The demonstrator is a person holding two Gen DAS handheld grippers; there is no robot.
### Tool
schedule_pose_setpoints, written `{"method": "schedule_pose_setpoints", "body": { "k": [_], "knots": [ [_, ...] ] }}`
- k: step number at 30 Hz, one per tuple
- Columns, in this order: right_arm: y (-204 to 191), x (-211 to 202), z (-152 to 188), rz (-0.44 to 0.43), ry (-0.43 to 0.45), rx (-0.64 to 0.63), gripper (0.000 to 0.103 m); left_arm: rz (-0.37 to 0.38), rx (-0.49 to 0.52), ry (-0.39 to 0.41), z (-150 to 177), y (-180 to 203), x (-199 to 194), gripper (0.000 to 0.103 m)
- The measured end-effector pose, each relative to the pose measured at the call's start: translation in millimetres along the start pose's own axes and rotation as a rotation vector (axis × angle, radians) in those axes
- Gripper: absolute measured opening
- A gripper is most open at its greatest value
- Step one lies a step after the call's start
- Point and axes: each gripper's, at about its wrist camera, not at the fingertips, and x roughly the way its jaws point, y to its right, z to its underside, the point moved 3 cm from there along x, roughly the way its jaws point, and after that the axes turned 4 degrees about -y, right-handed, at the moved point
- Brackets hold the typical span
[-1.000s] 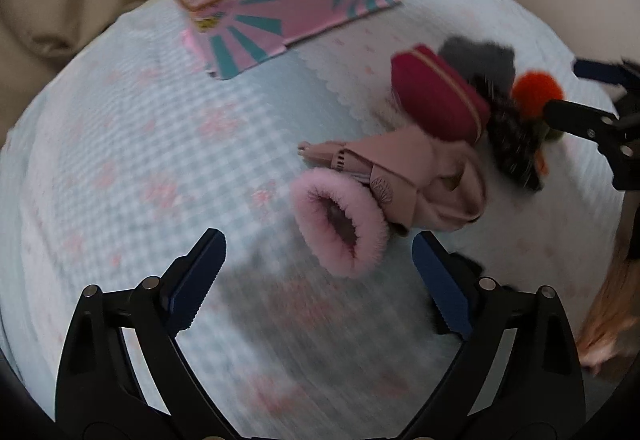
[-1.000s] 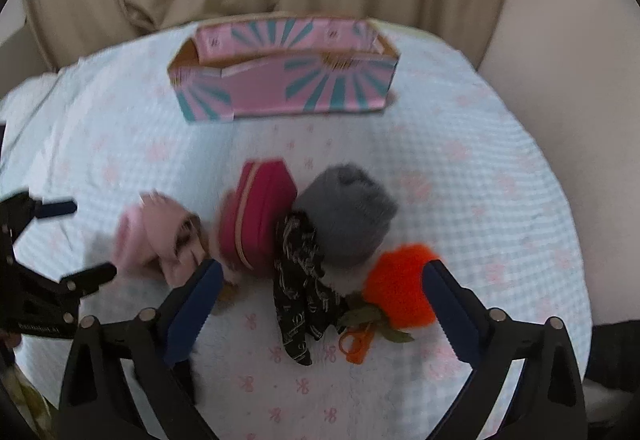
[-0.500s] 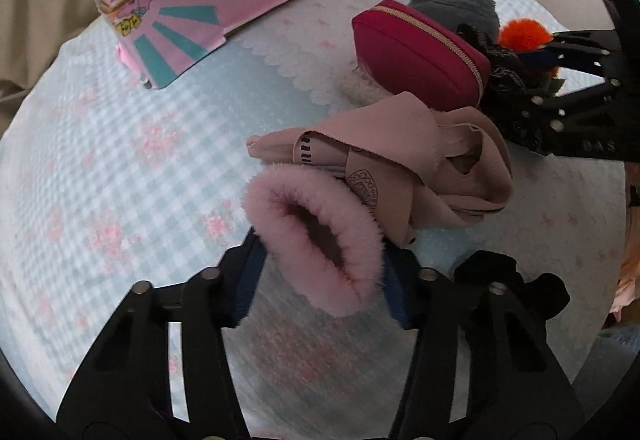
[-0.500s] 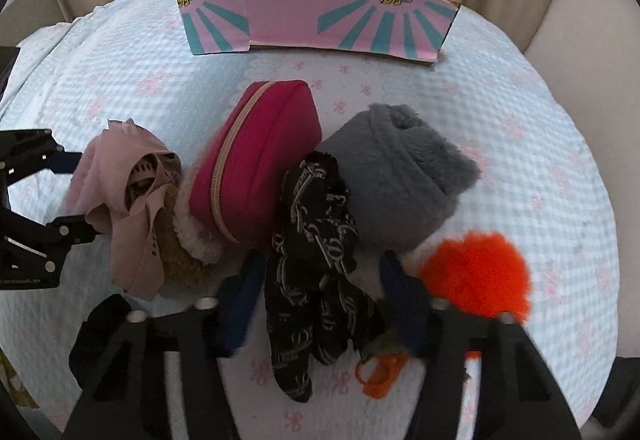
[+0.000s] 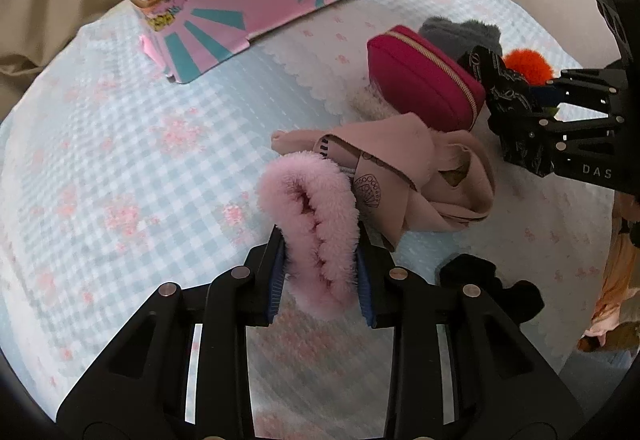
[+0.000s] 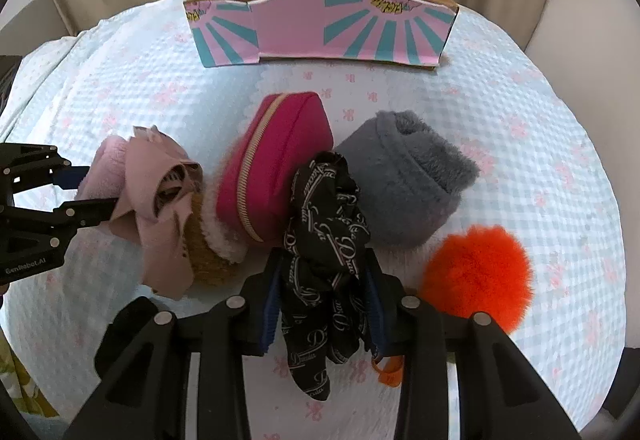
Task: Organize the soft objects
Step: 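Grasp the pink fluffy scrunchie with left tool while right tool grasps black patterned scarf, then carry both items over the striped box and open both tools to drop them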
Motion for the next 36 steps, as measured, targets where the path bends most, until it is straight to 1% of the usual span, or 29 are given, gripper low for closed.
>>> {"method": "schedule_pose_setpoints", "body": {
  "k": [4,9,15,22,27,32,36],
  "knots": [
    [-3,-12,0,-0.003,0.014,0.005,0.034,-0.012,-0.018,0.007,2,-1,-13,0.027],
    [-1,-36,-3,-0.003,0.038,0.021,0.034,-0.025,-0.047,0.027,1,-1,-40,0.027],
    [4,-74,-16,-0.007,0.071,0.053,0.034,-0.04,-0.092,0.057,-13,3,-77,0.027],
    [17,-130,-40,-0.021,0.115,0.108,0.034,-0.057,-0.183,0.109,-42,11,-139,0.027],
    [28,-171,-59,-0.043,0.138,0.124,0.034,-0.073,-0.247,0.146,-66,20,-180,0.027],
    [48,-202,-82,-0.07,0.153,0.126,0.034,-0.099,-0.315,0.178,-96,29,-210,0.027],
    [69,-221,-109,-0.083,0.173,0.085,0.034,-0.129,-0.381,0.198,-127,36,-225,0.027]
  ]
}}
